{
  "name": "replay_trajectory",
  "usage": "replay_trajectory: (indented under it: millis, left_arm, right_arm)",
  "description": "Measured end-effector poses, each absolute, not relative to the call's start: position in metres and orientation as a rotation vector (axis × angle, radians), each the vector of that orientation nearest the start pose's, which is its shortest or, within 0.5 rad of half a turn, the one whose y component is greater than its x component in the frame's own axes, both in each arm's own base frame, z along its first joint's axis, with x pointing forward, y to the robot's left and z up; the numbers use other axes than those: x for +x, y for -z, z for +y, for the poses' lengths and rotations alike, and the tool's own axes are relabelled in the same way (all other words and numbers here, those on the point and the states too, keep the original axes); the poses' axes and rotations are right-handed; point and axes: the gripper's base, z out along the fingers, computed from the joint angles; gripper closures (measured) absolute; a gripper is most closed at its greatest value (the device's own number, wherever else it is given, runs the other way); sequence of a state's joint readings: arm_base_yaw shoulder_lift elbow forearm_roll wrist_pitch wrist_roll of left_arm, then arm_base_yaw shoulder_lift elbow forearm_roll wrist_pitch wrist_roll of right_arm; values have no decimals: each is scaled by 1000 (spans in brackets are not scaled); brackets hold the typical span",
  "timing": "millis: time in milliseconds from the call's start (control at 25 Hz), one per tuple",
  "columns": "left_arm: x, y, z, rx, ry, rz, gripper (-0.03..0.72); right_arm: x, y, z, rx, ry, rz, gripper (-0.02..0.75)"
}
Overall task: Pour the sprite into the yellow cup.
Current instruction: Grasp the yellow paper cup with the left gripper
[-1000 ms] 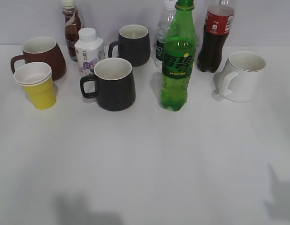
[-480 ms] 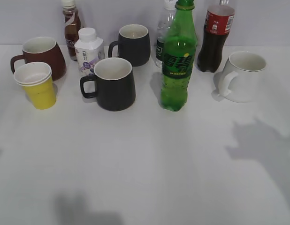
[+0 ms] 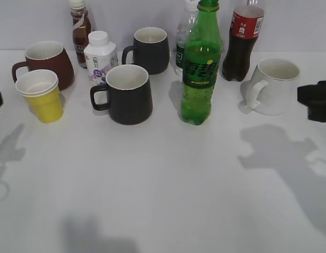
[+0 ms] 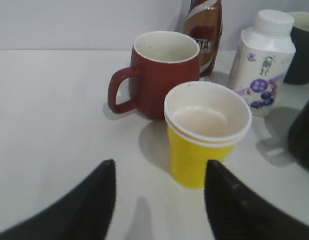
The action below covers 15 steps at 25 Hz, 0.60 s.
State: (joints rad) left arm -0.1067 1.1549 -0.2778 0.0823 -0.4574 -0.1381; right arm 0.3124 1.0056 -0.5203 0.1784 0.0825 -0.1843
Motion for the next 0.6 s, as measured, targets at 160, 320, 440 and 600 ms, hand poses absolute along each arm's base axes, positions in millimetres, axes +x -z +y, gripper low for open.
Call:
replay_trajectory:
  millis: [160, 320, 440, 600]
  left_arm:
    - [211, -189, -31, 157, 167, 1891, 183]
    - [223, -167, -40, 265, 216, 1879, 172]
    - [231, -148, -44, 263, 262, 1866, 171]
    - [241, -130, -47, 244, 296, 1829, 134]
  right_arm:
    - [203, -250, 67, -328, -202, 2072, 478]
    - [208, -251, 67, -306, -199, 2029, 479]
    - [210, -253, 67, -298, -197, 2003, 479]
    - [210, -253, 67, -297, -197, 1999, 479]
